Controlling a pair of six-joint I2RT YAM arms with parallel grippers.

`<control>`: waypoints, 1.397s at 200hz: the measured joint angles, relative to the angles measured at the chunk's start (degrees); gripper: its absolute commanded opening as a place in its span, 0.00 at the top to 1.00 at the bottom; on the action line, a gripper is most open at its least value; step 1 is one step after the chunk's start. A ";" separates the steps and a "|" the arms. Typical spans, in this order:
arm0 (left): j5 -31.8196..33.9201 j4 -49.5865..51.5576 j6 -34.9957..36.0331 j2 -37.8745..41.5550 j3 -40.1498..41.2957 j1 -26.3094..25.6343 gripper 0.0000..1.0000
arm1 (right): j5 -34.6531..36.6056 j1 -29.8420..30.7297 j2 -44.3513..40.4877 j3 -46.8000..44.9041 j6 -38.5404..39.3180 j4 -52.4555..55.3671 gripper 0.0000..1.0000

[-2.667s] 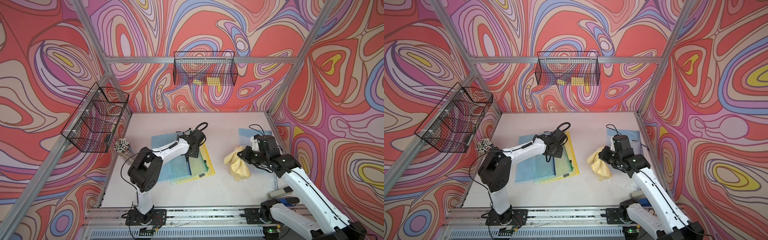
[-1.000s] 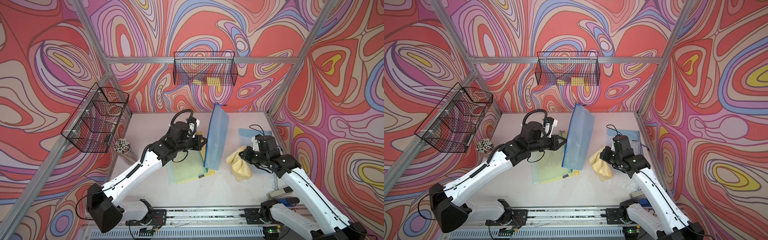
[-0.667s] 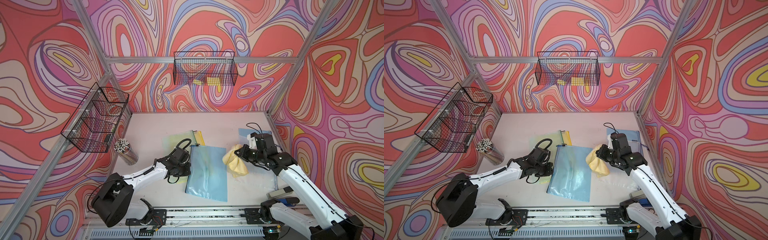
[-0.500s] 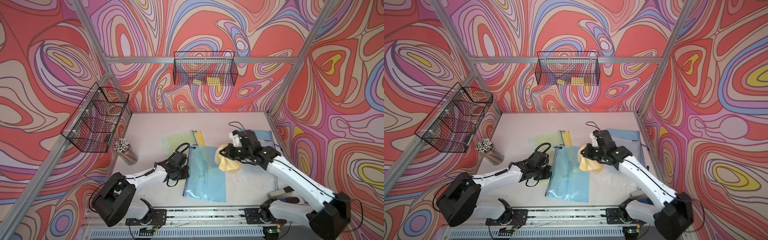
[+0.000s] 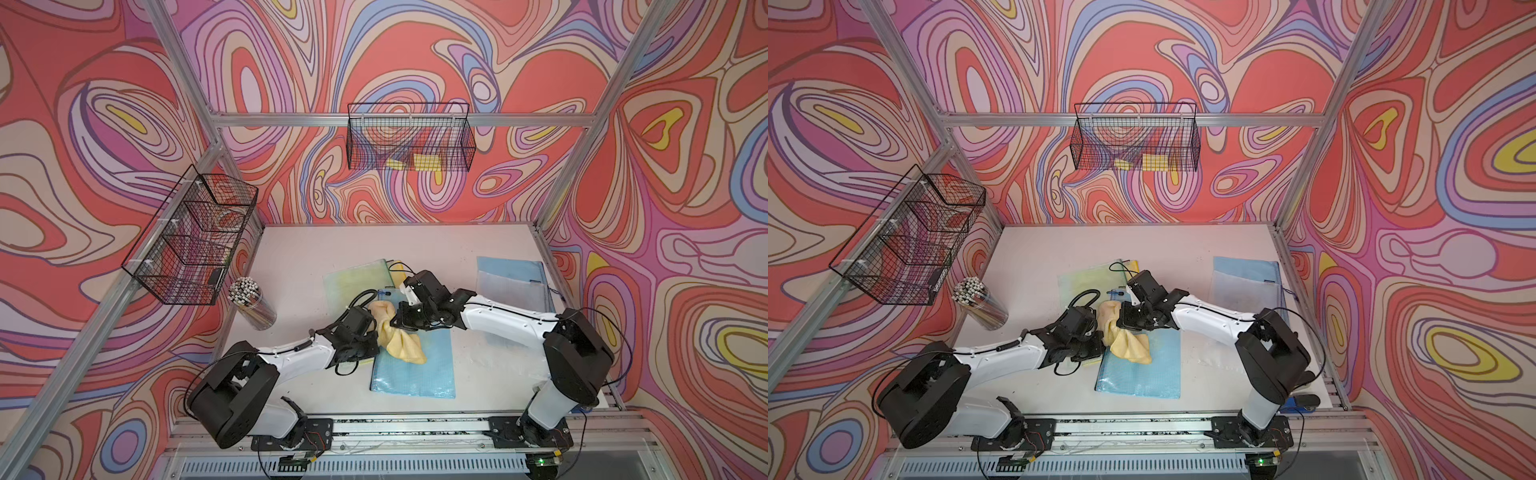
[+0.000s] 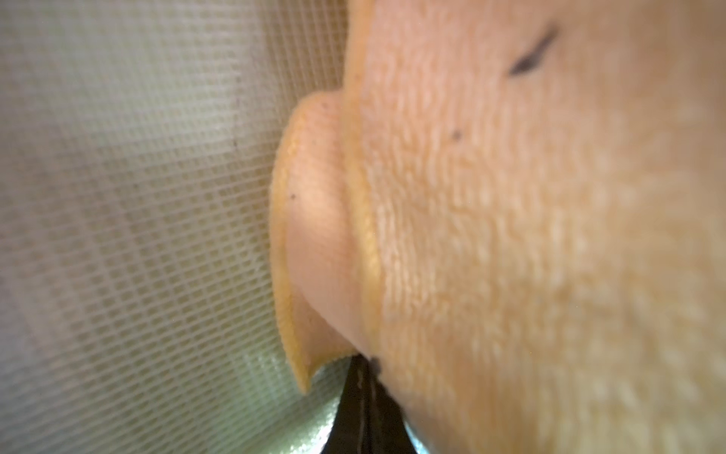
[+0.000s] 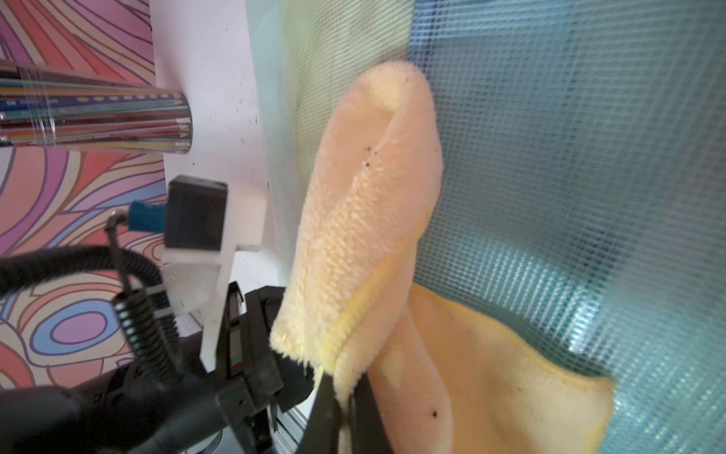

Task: Wipe the document bag
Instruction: Wipe the dirt from the document bag.

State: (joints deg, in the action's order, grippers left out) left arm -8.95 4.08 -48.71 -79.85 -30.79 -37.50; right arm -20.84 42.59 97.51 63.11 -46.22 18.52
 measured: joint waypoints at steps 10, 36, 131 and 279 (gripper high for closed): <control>0.28 -0.09 0.00 0.70 0.66 0.00 1.00 | -0.57 -2.01 1.40 -1.88 -0.37 -1.84 1.00; 0.63 -0.02 -0.04 2.56 2.21 0.00 1.00 | -0.46 -6.80 6.78 -5.38 -0.17 -2.45 1.00; 0.98 0.57 0.02 2.69 2.16 0.04 1.00 | 6.40 -23.06 1.70 -4.96 10.23 5.46 0.86; 0.92 1.70 -0.07 1.42 0.50 0.11 1.00 | 29.24 -7.50 -11.37 -1.29 15.15 14.43 0.23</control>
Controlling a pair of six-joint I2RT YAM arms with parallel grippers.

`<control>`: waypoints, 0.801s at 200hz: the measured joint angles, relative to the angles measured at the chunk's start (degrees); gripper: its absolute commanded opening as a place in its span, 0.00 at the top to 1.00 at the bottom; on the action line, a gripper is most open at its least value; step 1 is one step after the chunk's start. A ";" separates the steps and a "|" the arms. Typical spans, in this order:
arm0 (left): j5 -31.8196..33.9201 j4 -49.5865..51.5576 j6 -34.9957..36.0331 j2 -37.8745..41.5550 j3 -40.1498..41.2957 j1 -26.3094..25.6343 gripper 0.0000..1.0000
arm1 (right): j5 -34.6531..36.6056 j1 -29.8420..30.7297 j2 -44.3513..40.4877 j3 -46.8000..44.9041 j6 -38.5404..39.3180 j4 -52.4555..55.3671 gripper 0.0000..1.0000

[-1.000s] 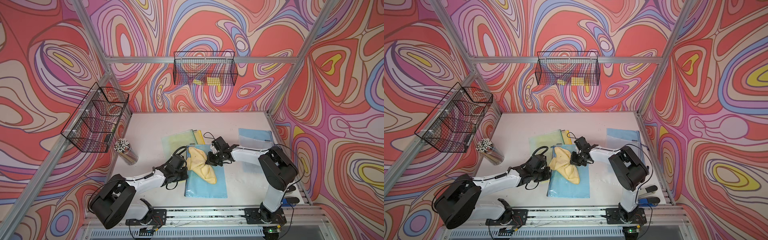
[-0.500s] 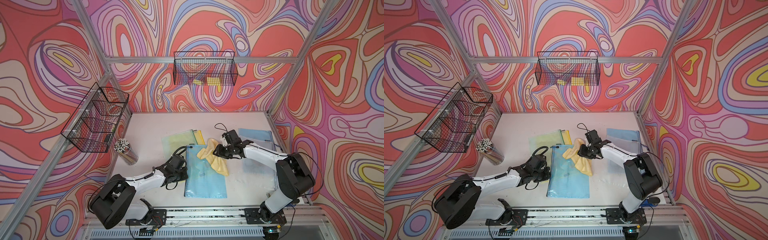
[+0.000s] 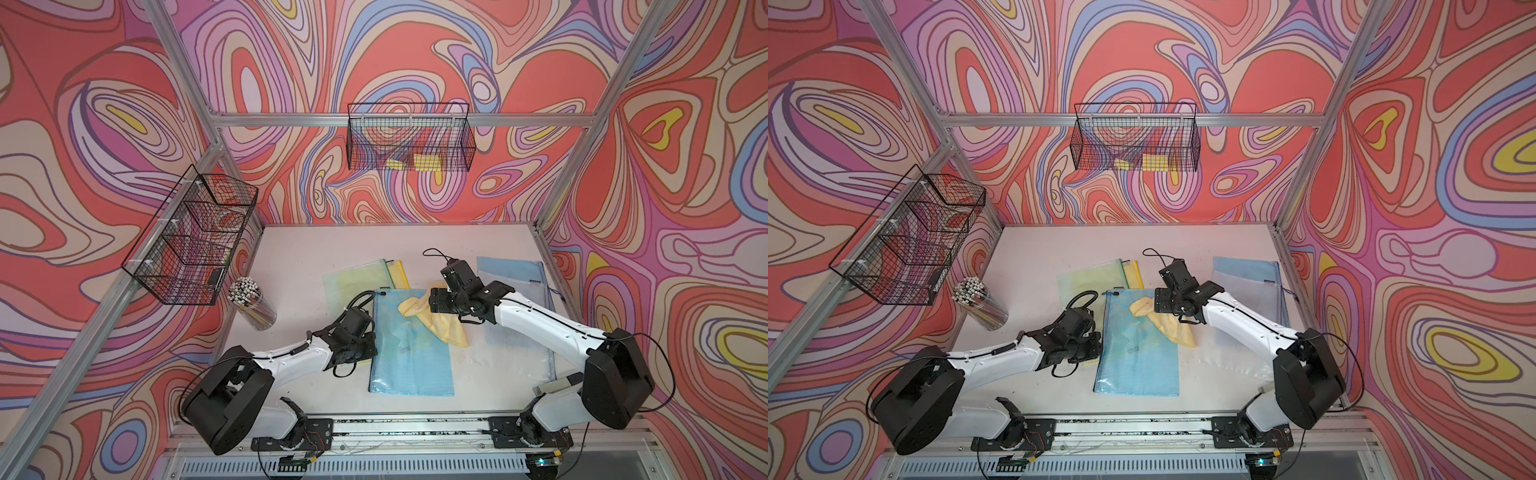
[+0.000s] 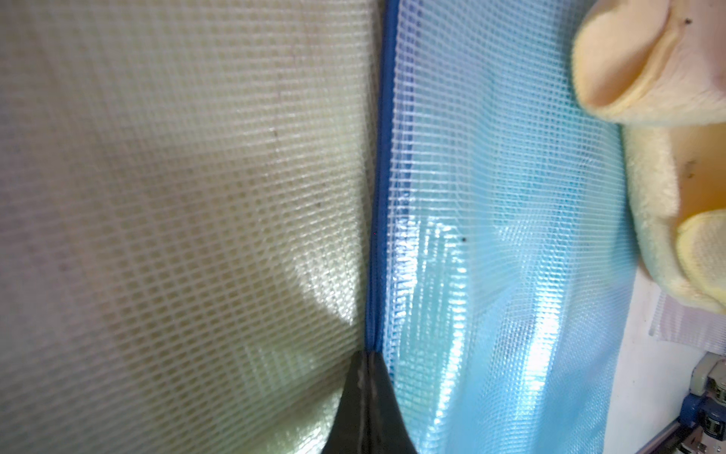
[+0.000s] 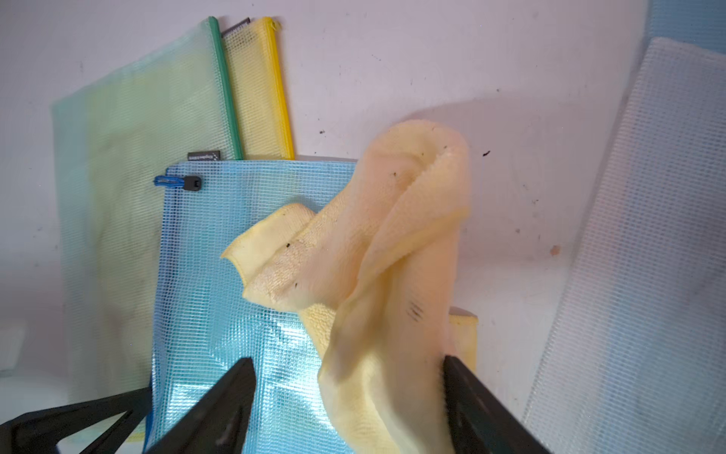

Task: Wipe the document bag
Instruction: Wipe the dirt from the document bag.

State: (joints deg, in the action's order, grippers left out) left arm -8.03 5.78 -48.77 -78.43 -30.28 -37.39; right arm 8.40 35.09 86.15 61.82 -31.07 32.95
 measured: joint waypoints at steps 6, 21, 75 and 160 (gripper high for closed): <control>-0.04 0.00 -0.02 -0.07 -0.02 0.00 1.00 | 0.74 0.44 0.72 0.00 0.02 -0.13 0.23; -0.09 0.00 -0.20 -0.09 0.00 0.00 1.00 | 1.53 1.01 2.69 -0.11 0.02 -0.37 0.23; -0.09 0.02 -0.63 -0.09 0.00 0.00 1.00 | 4.90 1.09 13.00 0.46 0.44 -1.33 0.33; -0.09 0.02 -0.83 -0.09 0.00 0.00 1.00 | 5.86 2.58 19.74 2.43 -1.14 -4.72 0.99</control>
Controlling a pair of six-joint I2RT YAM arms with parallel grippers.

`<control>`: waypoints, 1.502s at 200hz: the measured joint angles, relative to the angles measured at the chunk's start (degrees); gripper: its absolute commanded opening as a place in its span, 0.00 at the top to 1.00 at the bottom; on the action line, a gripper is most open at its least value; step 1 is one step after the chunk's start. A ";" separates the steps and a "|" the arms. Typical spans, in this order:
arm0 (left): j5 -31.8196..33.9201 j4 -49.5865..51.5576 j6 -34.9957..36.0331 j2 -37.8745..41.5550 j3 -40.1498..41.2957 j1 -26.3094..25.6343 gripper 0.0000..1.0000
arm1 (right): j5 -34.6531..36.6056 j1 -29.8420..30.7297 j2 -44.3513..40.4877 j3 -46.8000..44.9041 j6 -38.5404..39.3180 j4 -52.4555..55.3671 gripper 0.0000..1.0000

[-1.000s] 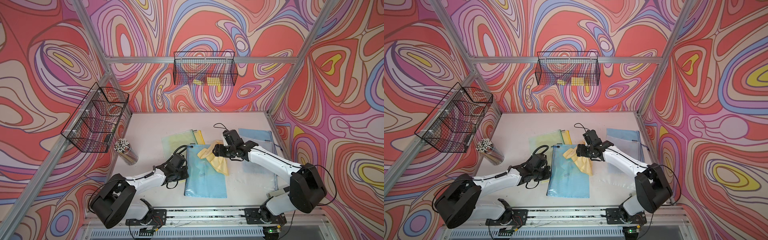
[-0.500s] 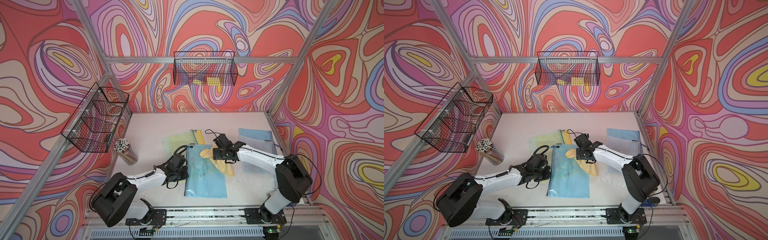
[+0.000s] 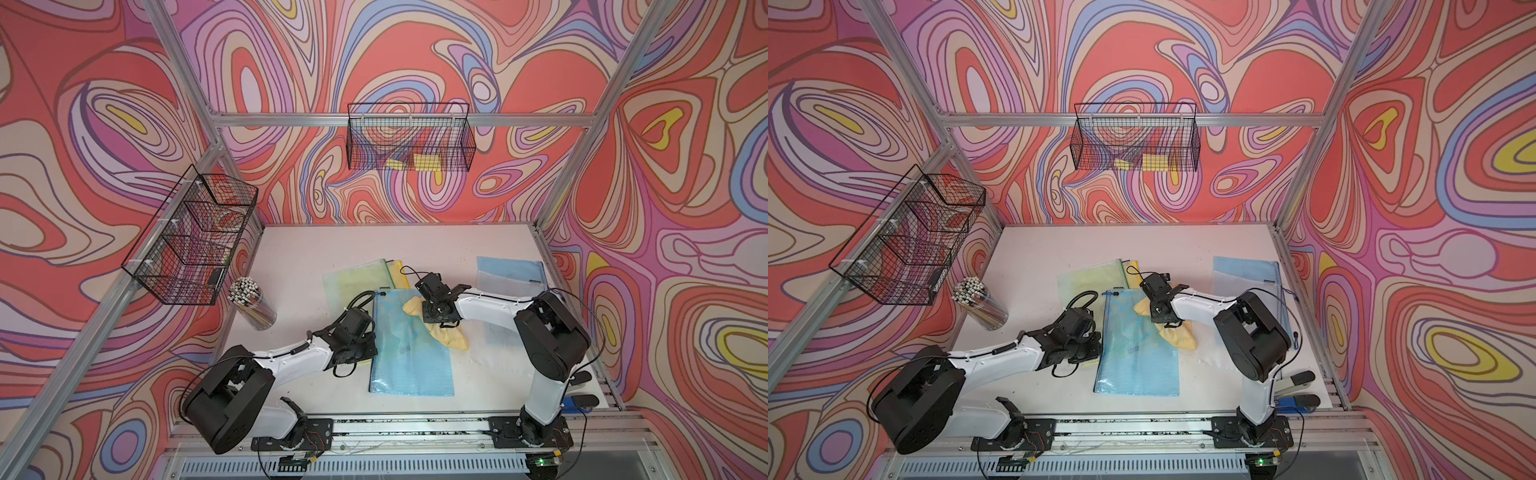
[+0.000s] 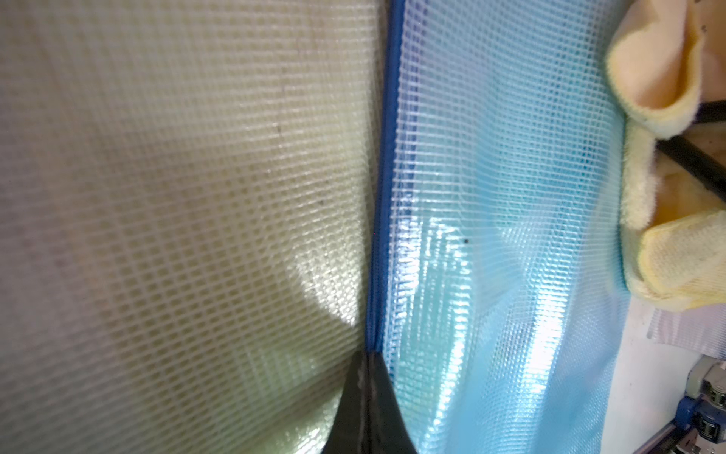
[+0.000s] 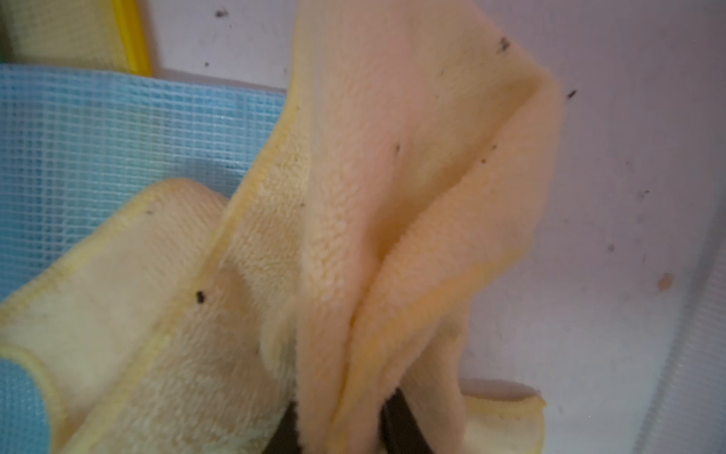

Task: Wipe the document bag
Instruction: Wipe the dirt from the document bag.

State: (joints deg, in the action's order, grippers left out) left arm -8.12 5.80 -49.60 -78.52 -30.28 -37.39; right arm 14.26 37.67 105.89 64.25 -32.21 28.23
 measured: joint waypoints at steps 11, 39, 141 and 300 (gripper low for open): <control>0.00 0.02 0.00 0.00 0.00 0.00 1.00 | 0.35 1.22 -0.28 -0.02 -0.24 0.09 1.00; -0.02 0.00 0.00 0.00 0.00 0.00 1.00 | -1.70 5.75 -2.14 0.20 -1.79 0.52 1.00; -0.61 0.00 -0.15 0.02 0.00 0.28 1.00 | -15.89 8.28 6.64 6.71 -6.99 -9.40 1.00; -0.68 1.25 -0.13 1.49 -0.09 0.74 1.00 | -20.20 5.86 12.09 18.53 -3.02 -7.30 1.00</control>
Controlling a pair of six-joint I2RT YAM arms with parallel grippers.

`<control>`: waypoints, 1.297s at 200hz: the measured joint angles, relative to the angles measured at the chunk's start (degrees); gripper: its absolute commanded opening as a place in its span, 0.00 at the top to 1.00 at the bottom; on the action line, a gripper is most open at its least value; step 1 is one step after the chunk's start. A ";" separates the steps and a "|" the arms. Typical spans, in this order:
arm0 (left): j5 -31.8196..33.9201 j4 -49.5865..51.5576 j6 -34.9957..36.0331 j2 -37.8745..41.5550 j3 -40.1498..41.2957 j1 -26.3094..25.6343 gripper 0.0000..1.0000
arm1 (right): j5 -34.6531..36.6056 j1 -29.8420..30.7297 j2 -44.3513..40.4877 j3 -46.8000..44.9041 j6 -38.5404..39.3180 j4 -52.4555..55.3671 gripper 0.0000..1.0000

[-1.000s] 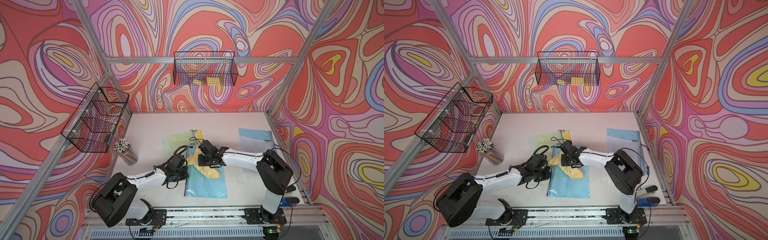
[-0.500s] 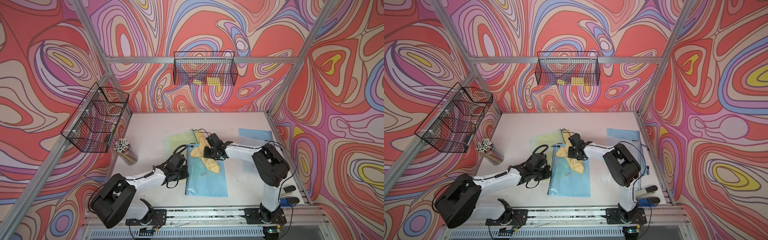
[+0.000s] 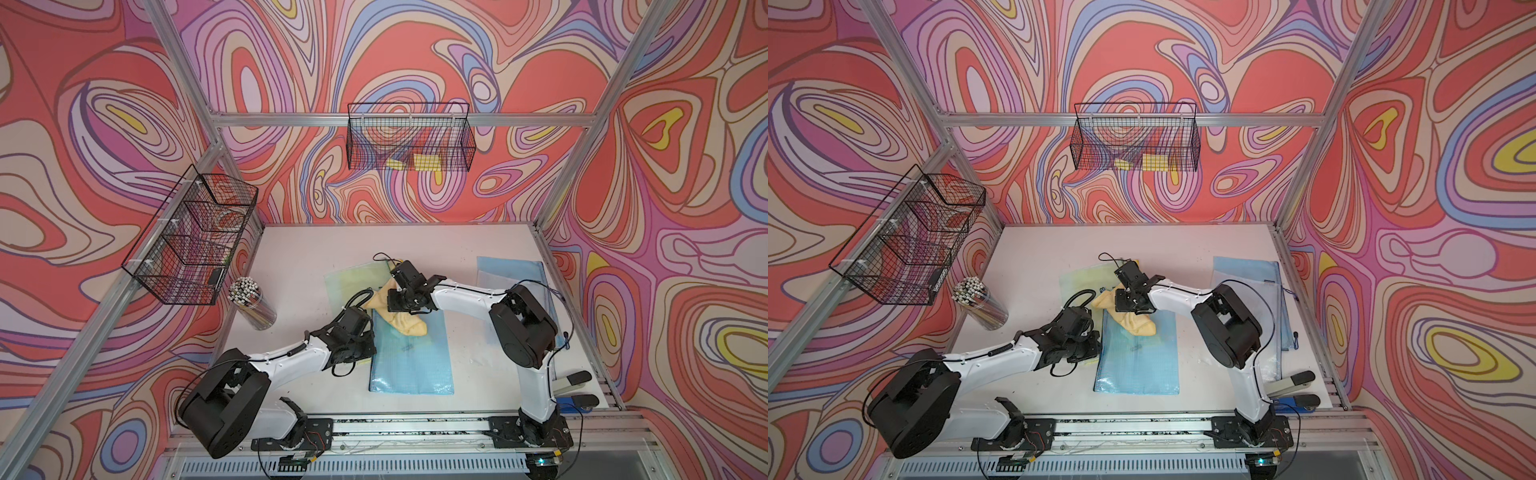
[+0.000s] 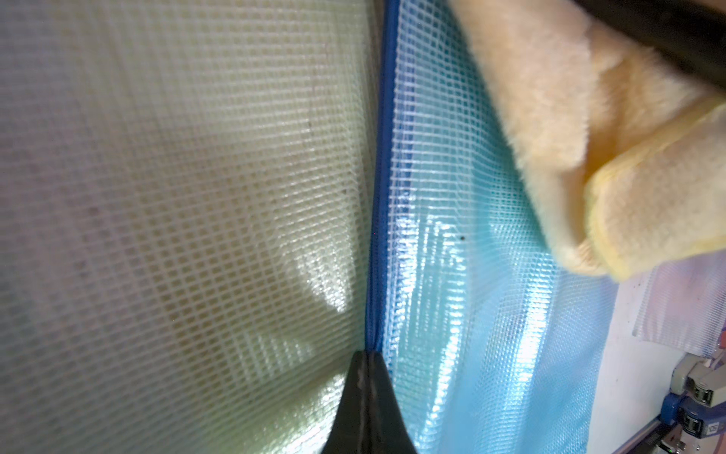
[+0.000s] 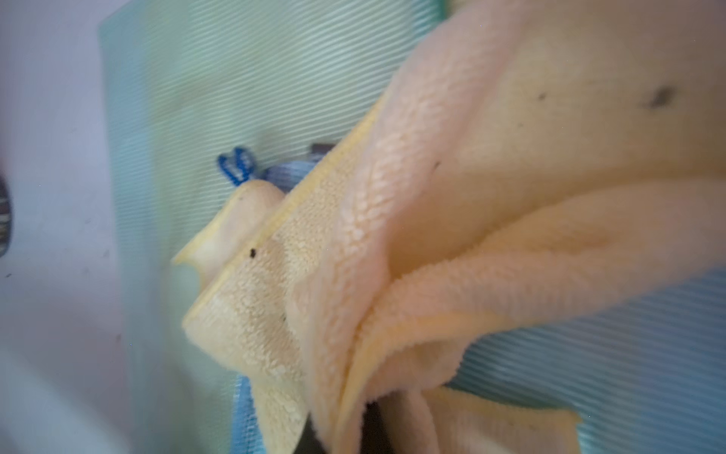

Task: Wipe the document bag
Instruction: Wipe the dirt from the document bag.

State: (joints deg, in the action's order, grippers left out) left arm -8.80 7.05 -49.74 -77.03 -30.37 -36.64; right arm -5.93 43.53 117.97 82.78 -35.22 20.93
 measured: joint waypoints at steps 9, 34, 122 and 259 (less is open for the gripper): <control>0.02 0.09 0.00 0.00 0.00 0.00 1.00 | -0.85 1.05 1.01 1.07 -0.39 -0.28 1.00; 0.02 0.42 0.00 0.02 0.00 0.00 1.00 | -1.38 1.05 3.87 1.97 -1.25 -0.74 1.00; 1.25 1.68 0.42 3.10 -0.26 0.68 1.00 | -4.85 -20.63 -6.97 -16.50 -0.39 -7.26 1.00; 2.86 5.49 0.90 -0.07 -3.67 0.74 1.00 | -8.85 3.04 -6.01 -16.55 -9.49 -9.38 1.00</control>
State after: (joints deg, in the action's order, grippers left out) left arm -5.93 12.53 -48.84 -77.10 -34.04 -35.90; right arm -14.79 46.57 111.96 66.24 -44.71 11.55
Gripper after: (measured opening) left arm 0.047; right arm 0.053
